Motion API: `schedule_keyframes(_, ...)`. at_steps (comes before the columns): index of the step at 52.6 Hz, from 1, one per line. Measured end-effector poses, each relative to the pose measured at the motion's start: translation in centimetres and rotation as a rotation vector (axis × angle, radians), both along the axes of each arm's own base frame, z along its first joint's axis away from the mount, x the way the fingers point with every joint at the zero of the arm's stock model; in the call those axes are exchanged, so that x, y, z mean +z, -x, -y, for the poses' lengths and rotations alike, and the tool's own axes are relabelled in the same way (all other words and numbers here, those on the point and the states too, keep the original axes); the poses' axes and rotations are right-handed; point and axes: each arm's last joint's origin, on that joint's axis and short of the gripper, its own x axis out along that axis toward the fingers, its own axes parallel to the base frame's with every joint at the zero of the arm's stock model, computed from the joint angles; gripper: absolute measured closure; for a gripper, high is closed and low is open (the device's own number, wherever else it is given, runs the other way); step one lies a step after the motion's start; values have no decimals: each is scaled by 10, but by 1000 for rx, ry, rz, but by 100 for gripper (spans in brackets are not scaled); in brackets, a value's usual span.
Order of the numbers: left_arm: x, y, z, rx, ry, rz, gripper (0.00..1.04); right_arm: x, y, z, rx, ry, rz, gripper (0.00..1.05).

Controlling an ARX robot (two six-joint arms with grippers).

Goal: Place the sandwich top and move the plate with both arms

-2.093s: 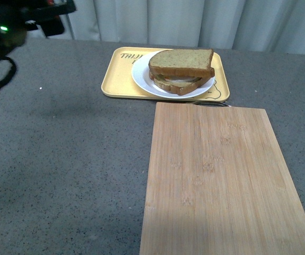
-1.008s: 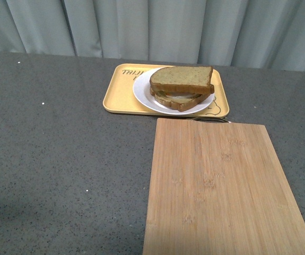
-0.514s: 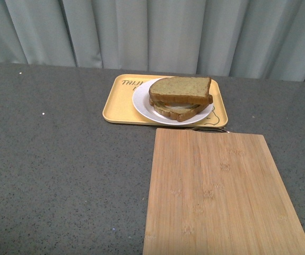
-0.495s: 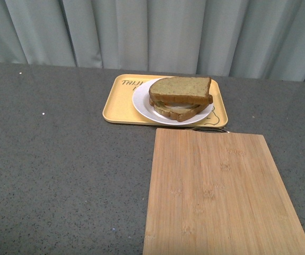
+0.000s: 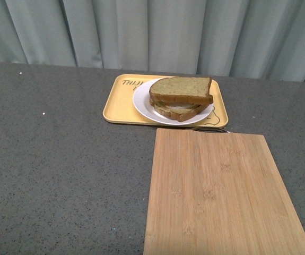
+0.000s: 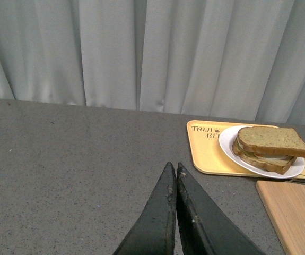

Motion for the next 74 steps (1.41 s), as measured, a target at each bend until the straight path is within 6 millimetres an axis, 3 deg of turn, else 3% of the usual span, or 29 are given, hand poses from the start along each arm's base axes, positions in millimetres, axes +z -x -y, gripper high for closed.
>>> schedule_keyframes(39, -3, 25, 0, 0, 0, -5, 101, 0, 0, 0, 0, 0, 0, 9)
schedule_keyframes(67, -3, 25, 0, 0, 0, -4, 7, 0, 0, 0, 0, 0, 0, 9)
schedule_keyframes(74, -3, 25, 0, 0, -1, -4, 7, 0, 0, 0, 0, 0, 0, 9)
